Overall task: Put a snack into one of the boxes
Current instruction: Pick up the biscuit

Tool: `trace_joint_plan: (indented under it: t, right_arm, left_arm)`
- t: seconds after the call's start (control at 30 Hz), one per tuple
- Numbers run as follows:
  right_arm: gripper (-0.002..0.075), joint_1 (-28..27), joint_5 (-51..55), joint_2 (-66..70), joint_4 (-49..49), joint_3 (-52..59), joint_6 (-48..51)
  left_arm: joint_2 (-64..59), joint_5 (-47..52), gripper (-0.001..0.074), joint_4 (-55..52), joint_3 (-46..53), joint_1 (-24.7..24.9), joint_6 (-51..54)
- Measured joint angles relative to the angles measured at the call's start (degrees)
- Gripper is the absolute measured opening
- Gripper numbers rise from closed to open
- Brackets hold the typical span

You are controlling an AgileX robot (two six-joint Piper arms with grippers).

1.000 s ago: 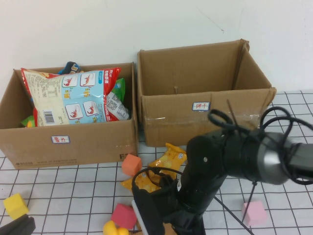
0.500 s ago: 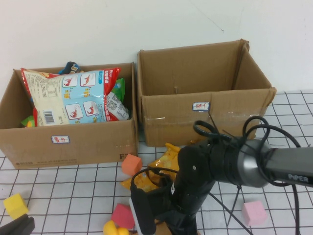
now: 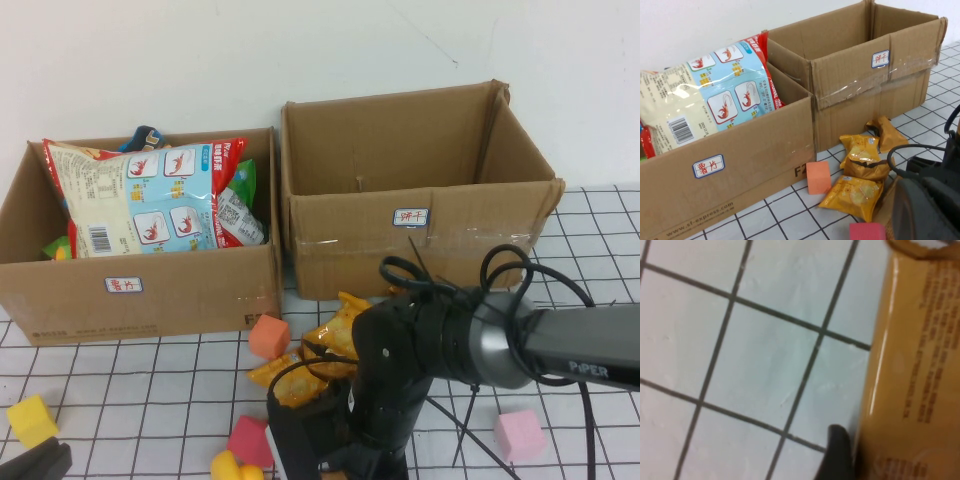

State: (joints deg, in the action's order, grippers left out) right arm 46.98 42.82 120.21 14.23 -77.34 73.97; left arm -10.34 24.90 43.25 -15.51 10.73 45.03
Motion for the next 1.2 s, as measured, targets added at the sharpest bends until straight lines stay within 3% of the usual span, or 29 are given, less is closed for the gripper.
trace_joint_plan:
  t: [0.53, 0.73, 1.2]
  right_arm:
    - [0.0509, 0.33, -1.56, 1.53, -0.47, -0.46, -3.52]
    - [0.0462, 0.33, -1.92, 1.53, -0.47, -0.68, -9.84]
    - [0.0462, 0.33, 22.39, -5.83, -0.15, -11.64, -22.76]
  left_arm:
    - [0.0, -0.02, -0.0002, 0.0, 0.0, 0.0, 1.31]
    - [0.0, -0.02, -0.0002, 0.0, 0.0, 0.0, 1.39]
    - [0.0, -0.02, -0.0002, 0.0, 0.0, 0.0, 1.39]
